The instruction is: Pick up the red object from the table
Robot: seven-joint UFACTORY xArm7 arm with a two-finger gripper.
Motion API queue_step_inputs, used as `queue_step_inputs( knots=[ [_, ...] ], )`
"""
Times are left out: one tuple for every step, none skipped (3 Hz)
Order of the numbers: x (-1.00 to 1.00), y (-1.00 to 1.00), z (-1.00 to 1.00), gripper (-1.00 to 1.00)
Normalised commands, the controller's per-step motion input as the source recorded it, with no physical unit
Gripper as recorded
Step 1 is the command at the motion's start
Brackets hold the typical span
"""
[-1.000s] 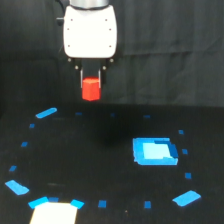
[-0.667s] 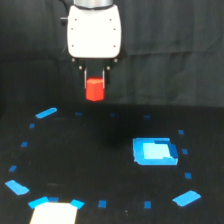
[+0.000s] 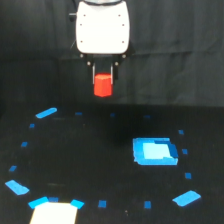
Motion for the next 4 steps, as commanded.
queue_step_inputs(
  knots=[
    [0.49,-0.33,0.21,-1.00],
    [0.27,-0.21,0.30,-1.00],
    [0.48,0.19,0.05,-1.00],
    [0.10,-0.02,0.46,-0.99]
  ],
)
